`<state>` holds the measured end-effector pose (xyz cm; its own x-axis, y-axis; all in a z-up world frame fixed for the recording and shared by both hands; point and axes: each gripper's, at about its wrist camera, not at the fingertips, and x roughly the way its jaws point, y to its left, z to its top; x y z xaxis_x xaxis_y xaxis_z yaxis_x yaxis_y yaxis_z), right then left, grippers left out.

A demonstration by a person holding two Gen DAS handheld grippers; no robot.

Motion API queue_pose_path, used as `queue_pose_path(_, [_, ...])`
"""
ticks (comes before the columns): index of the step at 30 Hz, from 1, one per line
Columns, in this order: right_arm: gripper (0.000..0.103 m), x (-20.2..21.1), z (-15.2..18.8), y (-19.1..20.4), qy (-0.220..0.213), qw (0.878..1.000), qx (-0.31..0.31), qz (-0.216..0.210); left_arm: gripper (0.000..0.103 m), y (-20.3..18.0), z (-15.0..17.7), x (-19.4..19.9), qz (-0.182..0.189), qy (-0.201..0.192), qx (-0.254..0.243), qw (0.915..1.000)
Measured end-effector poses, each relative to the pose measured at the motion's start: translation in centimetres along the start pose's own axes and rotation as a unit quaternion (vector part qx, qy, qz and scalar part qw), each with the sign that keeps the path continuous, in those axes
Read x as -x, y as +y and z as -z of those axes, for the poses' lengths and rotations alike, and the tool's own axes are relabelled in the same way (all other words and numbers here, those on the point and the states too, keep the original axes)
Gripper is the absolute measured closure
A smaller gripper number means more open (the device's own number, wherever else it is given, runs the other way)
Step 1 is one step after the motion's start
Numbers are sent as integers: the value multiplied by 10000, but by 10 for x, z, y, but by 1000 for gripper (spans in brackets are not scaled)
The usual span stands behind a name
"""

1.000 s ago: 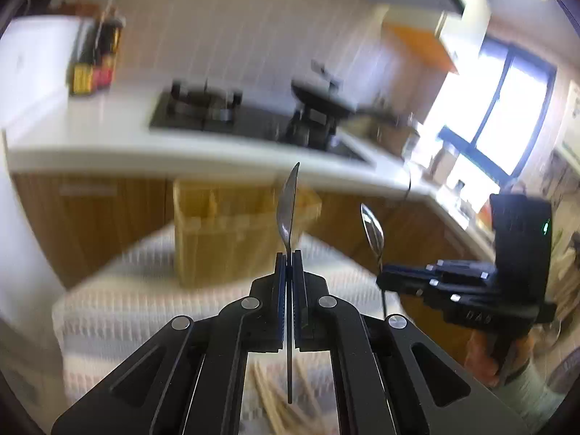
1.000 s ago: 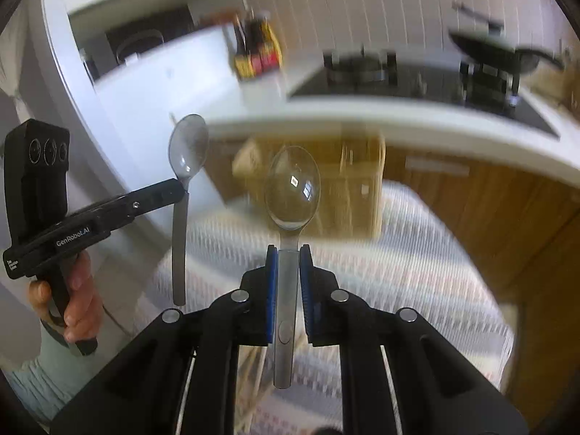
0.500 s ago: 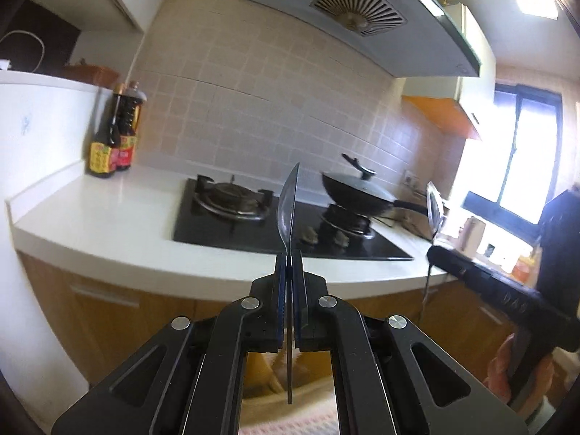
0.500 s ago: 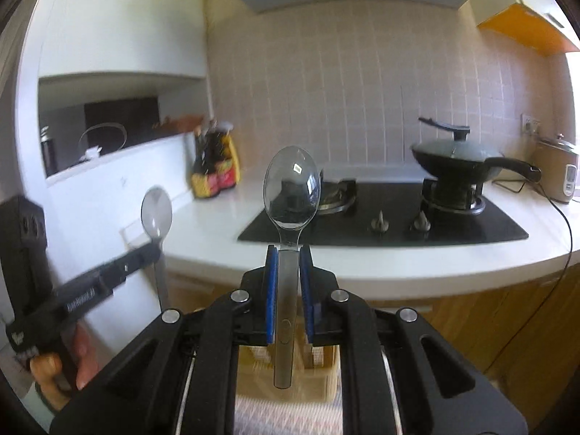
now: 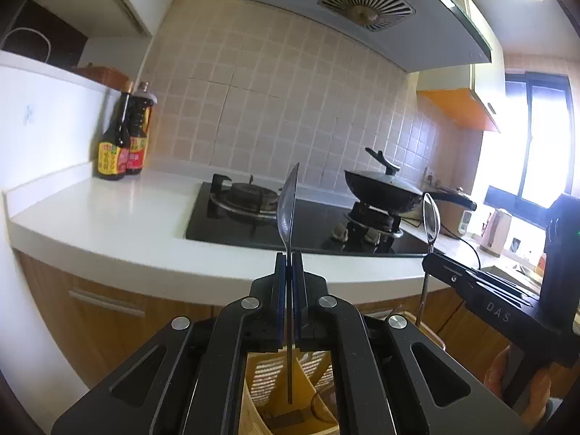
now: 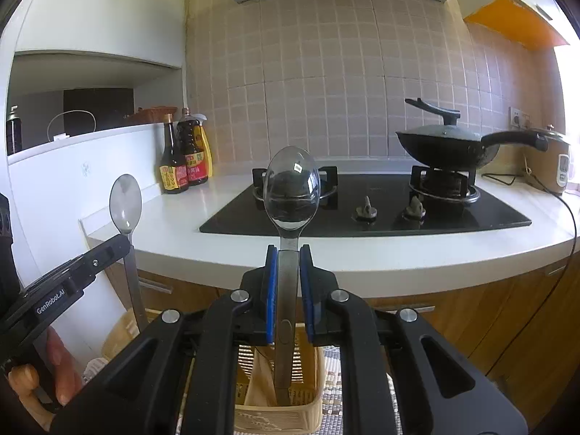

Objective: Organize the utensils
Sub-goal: 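Carry the clear spoon with the right tool and release it into the caddy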

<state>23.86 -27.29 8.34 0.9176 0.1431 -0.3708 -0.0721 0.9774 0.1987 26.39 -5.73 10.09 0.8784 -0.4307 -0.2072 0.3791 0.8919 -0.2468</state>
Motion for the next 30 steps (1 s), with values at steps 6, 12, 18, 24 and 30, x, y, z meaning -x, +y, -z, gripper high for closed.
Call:
queue_pose_path(6, [93,0,14,0,-17,9999,101,-27,101,3,11,2,64,51,-3,10000])
queue_pose_path(12, [92,10,25,2,169,9997,119,-152,93,5,14,14,115,194,-8,9997])
queue_pose_path(18, [55,36,32,4,257,9995,107,-167,71,7,14,39,38,302,6,9995])
queue_pose_path(24, [55,71,27,6,437,9987,62,-264,70,13,10,71,211,646,291,9973])
queue_pose_path(30, [55,109,18,12,783,9961,-21,-398,70,10,8,97,284,1401,441,9888])
